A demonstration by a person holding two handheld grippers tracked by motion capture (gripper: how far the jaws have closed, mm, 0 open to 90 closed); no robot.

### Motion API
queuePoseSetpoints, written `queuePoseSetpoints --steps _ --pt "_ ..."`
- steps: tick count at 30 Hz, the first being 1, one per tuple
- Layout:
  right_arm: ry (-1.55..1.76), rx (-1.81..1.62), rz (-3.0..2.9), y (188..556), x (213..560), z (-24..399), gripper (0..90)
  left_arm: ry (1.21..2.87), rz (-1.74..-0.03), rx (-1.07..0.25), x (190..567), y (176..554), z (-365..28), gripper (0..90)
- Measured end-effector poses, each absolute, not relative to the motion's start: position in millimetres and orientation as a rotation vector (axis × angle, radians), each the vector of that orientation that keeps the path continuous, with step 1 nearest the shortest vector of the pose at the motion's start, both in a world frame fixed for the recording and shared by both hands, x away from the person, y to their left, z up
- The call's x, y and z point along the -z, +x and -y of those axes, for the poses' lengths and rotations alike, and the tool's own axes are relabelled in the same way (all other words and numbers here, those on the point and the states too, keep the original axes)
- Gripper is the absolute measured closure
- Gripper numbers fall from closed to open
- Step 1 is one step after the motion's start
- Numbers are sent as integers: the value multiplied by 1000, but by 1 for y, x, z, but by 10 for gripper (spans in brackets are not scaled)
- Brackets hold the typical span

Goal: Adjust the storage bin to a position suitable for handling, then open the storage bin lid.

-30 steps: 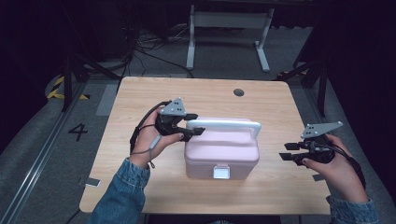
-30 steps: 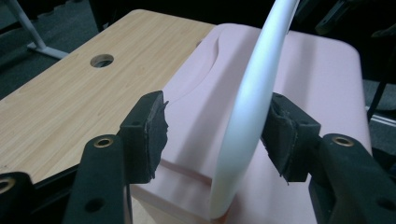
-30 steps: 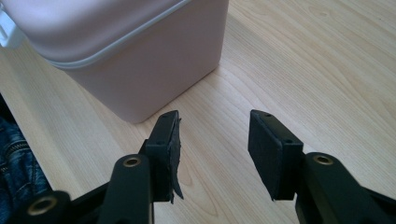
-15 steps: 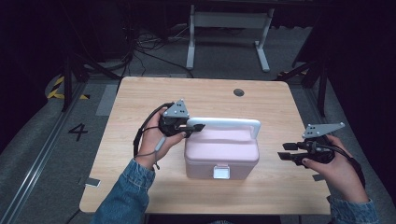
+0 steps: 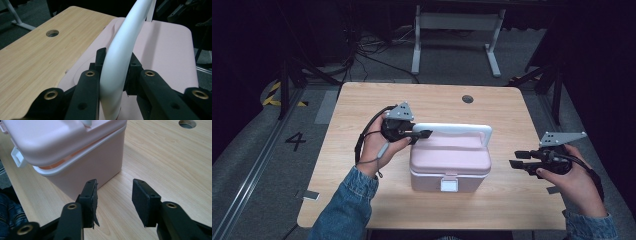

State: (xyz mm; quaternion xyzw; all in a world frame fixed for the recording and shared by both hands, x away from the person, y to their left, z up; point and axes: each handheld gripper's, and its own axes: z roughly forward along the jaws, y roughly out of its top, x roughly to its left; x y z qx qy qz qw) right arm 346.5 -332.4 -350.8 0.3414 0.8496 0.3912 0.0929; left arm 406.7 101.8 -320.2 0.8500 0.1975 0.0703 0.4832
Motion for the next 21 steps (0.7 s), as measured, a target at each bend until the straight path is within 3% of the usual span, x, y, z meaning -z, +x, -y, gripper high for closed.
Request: queuePoseSetpoints --steps 7,13,21 --pt "1046 -1151 -2533 343 350 331 610 2044 -533 -120 312 415 -103 765" --pt "1052 -1179 -2528 338 344 330 749 2038 -570 -88 306 421 -103 761" --pt "1004 -1233 -2521 332 339 323 818 2017 -611 -56 299 434 -104 756"
